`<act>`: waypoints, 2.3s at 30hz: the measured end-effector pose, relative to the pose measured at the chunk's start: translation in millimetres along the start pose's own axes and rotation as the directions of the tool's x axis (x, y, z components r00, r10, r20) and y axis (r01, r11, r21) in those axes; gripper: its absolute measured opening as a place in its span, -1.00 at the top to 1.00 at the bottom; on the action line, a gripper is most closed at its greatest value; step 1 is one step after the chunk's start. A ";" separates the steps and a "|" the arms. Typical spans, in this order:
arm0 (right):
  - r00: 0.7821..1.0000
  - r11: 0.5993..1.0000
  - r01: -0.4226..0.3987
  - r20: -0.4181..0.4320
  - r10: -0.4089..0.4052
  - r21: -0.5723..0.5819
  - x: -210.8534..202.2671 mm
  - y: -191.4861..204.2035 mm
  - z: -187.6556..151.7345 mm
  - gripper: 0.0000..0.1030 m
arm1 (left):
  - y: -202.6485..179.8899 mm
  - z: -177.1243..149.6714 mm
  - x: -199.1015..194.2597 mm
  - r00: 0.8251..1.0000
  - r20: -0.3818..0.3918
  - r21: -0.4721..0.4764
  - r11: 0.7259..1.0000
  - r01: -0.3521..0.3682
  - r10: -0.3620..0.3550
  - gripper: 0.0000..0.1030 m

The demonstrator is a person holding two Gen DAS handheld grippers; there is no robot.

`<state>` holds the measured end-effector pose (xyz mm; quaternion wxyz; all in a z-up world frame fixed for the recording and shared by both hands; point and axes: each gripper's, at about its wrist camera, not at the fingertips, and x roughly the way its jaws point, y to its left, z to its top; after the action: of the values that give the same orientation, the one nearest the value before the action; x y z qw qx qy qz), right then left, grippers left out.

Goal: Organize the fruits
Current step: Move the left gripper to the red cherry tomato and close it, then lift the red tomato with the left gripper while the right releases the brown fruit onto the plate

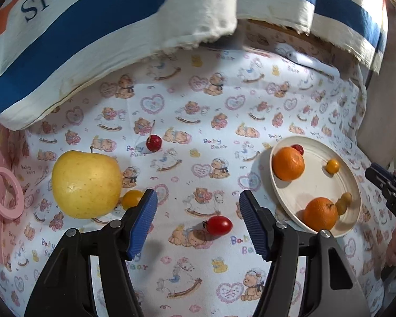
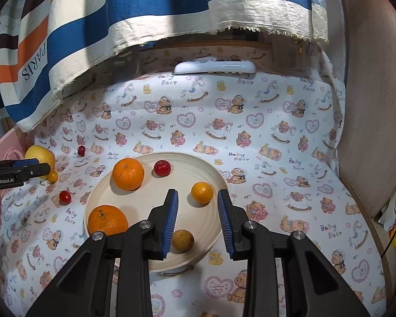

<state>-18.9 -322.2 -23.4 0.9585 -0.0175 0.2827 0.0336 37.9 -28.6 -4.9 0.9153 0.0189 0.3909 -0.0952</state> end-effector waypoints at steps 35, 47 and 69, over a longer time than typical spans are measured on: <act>1.000 1.000 -0.003 -0.012 0.003 0.005 2.7 0.5 -0.4 0.37 | -22.6 -27.0 51.0 0.983 -0.182 0.025 1.000 -0.018 0.023 0.38; 1.000 1.000 -0.003 -0.012 0.003 0.005 2.4 0.5 0.1 0.37 | -21.4 -22.3 37.7 0.993 -0.118 0.041 0.999 -0.019 0.024 0.40; 0.996 1.000 0.022 0.092 -0.021 -0.012 -11.8 2.3 2.7 -0.45 | 18.8 4.4 -14.7 0.994 0.078 -0.052 0.996 -0.072 0.076 0.40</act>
<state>-27.6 -320.4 -14.7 0.9706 -0.0252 0.2378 0.0257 34.6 -8.3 7.9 0.9333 0.0069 0.3552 -0.0524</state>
